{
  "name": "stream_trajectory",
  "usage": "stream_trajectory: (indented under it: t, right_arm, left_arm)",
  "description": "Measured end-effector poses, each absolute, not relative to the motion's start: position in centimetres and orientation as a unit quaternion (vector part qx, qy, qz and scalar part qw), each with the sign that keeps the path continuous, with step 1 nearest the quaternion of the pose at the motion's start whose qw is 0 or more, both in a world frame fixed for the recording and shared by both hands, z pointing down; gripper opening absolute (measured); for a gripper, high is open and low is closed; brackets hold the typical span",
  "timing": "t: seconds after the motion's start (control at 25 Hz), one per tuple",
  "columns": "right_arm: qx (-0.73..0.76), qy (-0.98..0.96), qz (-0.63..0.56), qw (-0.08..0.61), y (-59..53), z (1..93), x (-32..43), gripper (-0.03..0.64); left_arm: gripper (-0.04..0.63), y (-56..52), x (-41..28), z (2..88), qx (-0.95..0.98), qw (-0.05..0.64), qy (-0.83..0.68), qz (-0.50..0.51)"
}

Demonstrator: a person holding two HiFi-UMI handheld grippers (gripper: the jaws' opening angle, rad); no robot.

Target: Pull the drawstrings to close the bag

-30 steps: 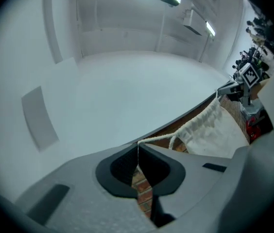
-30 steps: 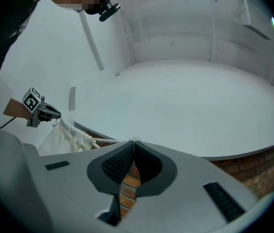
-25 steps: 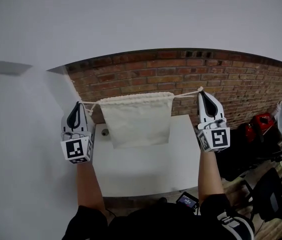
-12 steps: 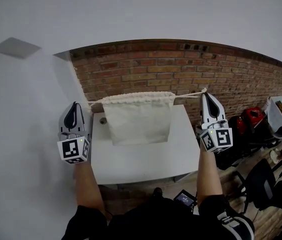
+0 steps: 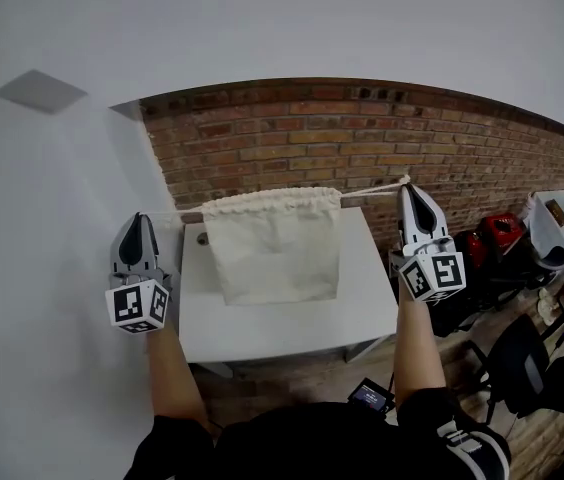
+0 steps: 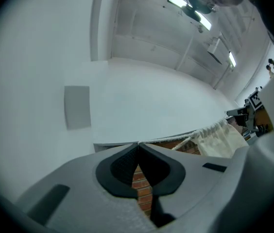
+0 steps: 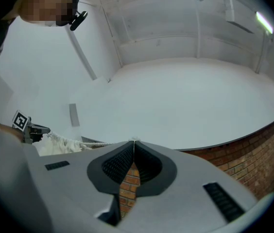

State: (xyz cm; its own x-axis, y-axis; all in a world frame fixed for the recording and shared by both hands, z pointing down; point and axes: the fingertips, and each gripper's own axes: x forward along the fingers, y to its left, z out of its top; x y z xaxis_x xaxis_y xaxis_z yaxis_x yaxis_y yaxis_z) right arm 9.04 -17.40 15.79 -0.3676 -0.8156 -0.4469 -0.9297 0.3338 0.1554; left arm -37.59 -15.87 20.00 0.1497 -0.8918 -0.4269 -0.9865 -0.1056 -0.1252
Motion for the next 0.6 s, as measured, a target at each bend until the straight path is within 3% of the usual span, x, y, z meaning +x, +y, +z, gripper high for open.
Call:
stream_trajectory:
  t: [0.6]
  right_arm:
    - [-0.538, 0.813, 0.143, 0.17, -17.1, 17.6, 13.7, 0.011]
  left_arm:
    - [0.018, -14.8, -36.7, 20.9, -0.762, 0.115, 0.601, 0.211]
